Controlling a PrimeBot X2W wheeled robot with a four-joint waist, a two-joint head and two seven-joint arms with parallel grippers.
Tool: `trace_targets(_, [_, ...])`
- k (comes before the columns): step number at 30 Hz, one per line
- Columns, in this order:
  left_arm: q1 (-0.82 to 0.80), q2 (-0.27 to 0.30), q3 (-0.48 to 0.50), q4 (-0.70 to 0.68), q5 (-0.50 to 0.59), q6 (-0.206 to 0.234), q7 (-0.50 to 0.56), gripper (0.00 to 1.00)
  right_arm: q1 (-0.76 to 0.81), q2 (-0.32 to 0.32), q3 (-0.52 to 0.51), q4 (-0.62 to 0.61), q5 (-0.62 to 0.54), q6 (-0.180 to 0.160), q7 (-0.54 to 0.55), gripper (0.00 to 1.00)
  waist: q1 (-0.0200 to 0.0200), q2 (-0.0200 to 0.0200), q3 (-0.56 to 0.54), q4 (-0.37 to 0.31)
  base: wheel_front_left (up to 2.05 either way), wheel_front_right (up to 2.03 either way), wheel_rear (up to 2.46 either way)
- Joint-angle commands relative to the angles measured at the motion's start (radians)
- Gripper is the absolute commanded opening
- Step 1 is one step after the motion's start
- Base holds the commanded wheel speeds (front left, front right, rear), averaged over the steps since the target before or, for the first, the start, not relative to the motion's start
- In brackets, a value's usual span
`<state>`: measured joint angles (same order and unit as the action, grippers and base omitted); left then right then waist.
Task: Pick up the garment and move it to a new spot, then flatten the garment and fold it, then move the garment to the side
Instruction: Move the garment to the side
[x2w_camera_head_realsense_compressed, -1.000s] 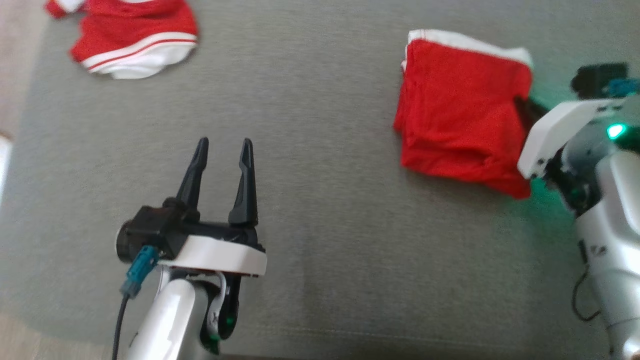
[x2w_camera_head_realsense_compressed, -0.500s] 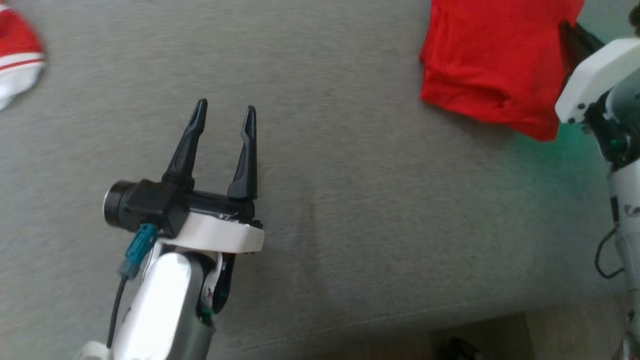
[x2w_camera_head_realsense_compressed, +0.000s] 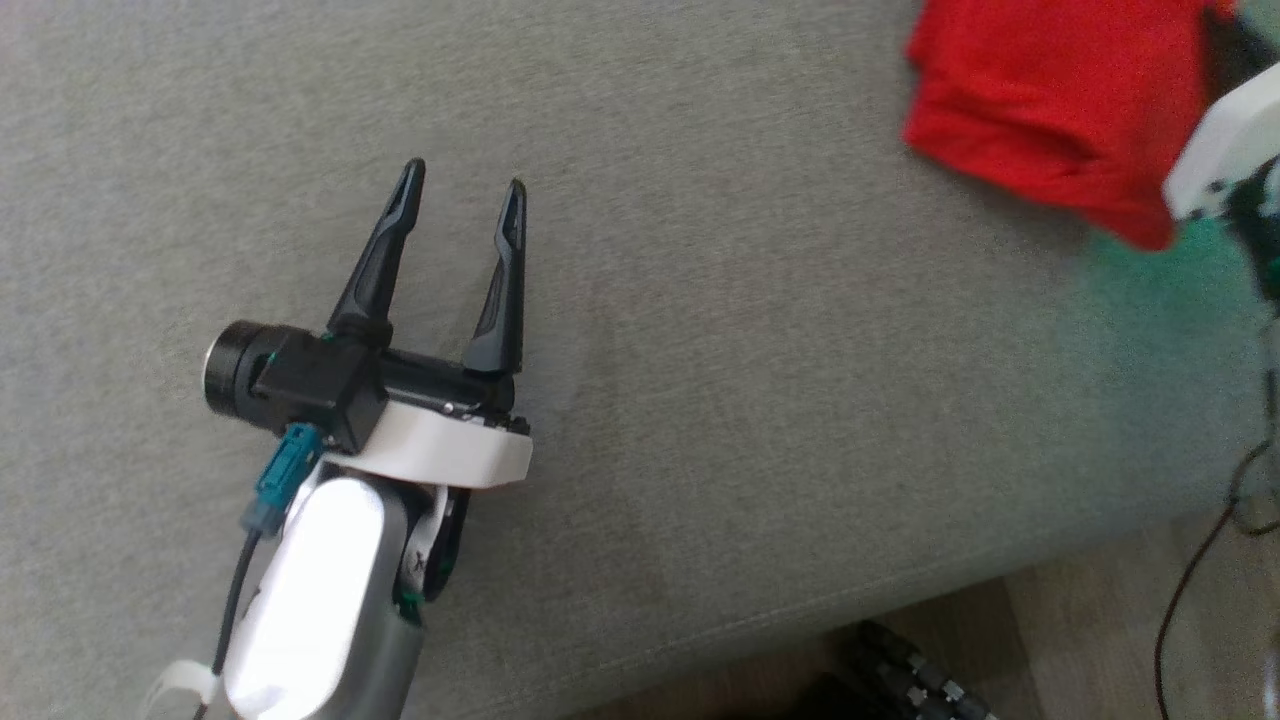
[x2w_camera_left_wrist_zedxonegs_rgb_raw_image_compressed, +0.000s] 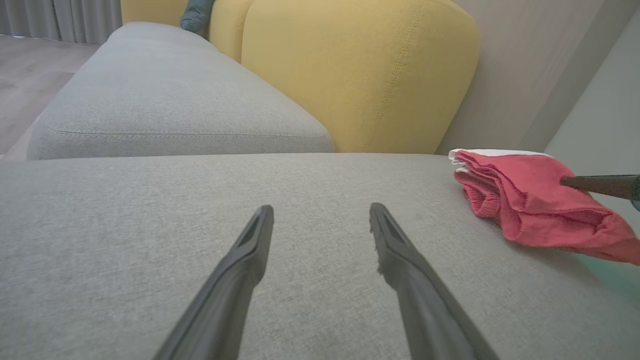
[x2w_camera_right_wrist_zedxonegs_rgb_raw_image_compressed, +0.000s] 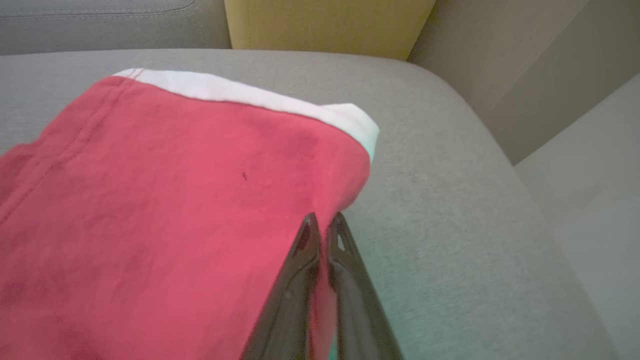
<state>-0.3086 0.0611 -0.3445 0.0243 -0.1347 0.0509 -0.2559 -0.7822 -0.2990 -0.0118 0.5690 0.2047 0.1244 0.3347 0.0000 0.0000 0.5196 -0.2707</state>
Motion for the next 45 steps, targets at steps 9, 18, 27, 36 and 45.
trace_targets(9, [-0.023, 0.008, 0.026, -0.048, 0.006, 0.003, -0.006, 1.00, -0.116, -0.107, -0.113, 0.068, -0.171, 0.006, -0.034, 0.00, 0.0000, 0.0000, 0.025, 0.086, 0.00, 0.00, 0.00])
trace_targets(18, [-0.015, 0.005, 0.028, -0.059, 0.004, 0.006, -0.006, 1.00, -0.167, -0.161, -0.201, 0.123, -0.319, 0.006, -0.044, 0.00, 0.0000, 0.0000, 0.036, 0.125, 0.00, 0.00, 0.00])
trace_targets(27, [-0.016, 0.003, 0.027, -0.062, 0.005, 0.006, -0.006, 1.00, -0.211, -0.162, -0.242, 0.144, -0.392, 0.006, -0.043, 0.00, 0.0000, 0.0000, 0.048, 0.139, 0.00, 0.00, 0.00])
trace_targets(36, [-0.022, 0.002, 0.029, -0.058, 0.007, 0.003, -0.006, 1.00, -0.240, -0.141, -0.271, 0.132, -0.502, 0.006, -0.069, 0.41, 0.0000, 0.0000, 0.057, 0.150, 0.00, 0.00, 0.00])
trace_targets(45, [-0.027, -0.001, 0.032, -0.052, 0.001, 0.005, -0.006, 1.00, -0.261, -0.091, -0.286, 0.147, -0.552, 0.006, -0.166, 1.00, 0.0000, 0.0000, 0.040, 0.161, 0.00, 0.00, 0.00])
